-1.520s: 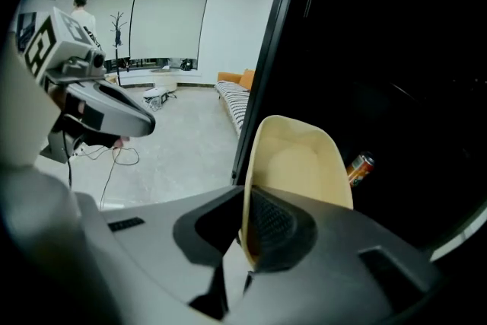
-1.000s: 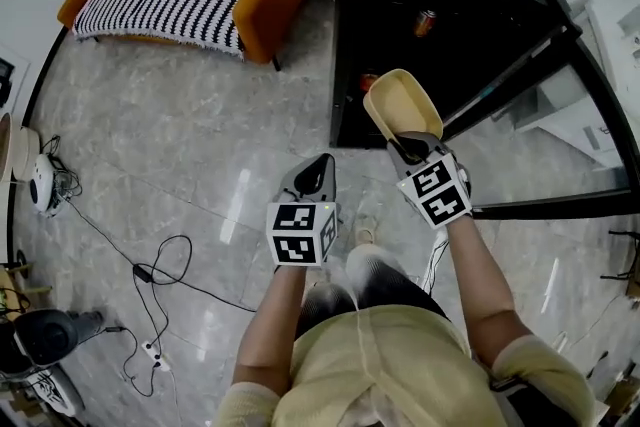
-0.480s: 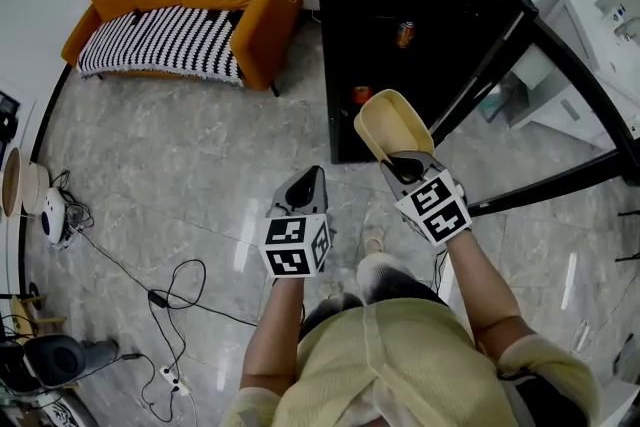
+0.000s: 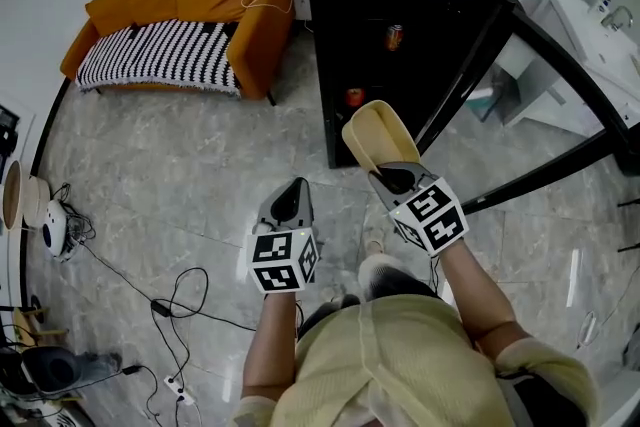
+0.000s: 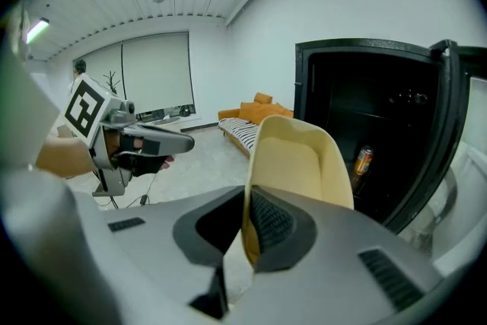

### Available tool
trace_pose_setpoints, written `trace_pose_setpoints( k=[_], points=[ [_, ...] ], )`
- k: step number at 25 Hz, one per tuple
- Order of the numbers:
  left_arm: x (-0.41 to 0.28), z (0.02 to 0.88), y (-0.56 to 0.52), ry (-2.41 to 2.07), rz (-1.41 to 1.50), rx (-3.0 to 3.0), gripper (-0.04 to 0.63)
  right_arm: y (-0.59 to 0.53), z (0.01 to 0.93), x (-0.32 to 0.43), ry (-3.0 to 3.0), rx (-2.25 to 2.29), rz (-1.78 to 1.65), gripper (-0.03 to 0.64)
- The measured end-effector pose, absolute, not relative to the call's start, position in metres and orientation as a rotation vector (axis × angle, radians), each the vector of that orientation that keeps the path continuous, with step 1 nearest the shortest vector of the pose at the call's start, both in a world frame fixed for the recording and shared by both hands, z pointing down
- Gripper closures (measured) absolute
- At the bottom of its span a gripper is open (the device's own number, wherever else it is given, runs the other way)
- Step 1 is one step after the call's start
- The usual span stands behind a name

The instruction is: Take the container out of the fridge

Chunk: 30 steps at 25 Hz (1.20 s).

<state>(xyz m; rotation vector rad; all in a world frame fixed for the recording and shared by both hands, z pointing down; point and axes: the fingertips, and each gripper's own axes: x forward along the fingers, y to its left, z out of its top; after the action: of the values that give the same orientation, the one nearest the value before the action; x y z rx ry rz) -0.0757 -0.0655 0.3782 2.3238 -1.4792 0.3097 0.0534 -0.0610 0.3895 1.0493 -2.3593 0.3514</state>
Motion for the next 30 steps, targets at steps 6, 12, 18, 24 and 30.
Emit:
trace_pose_setpoints(
  k=[6,12,18,24,30],
  points=[
    [-0.084,0.369,-0.055,-1.497,0.296,2.335,0.575,-0.044,0.385,0.043,-2.392,1.064,0.411,0.58],
    [-0.09,0.357,-0.048,-1.501,0.293,2.367,0.575,-0.034,0.377,0.036,-2.417,1.078,0.44,0.58],
    [-0.09,0.349,-0.044,-1.498,0.276,2.396,0.575,-0.028,0.372,0.029,-2.45,1.078,0.491,0.58],
    [-0.084,0.351,-0.039,-1.484,0.298,2.42,0.575,-0.025,0.37,0.028,-2.474,1.088,0.547,0.58],
    [-0.082,0.351,-0.039,-1.482,0.302,2.42,0.575,-0.027,0.37,0.029,-2.485,1.102,0.589,0.58]
  ],
)
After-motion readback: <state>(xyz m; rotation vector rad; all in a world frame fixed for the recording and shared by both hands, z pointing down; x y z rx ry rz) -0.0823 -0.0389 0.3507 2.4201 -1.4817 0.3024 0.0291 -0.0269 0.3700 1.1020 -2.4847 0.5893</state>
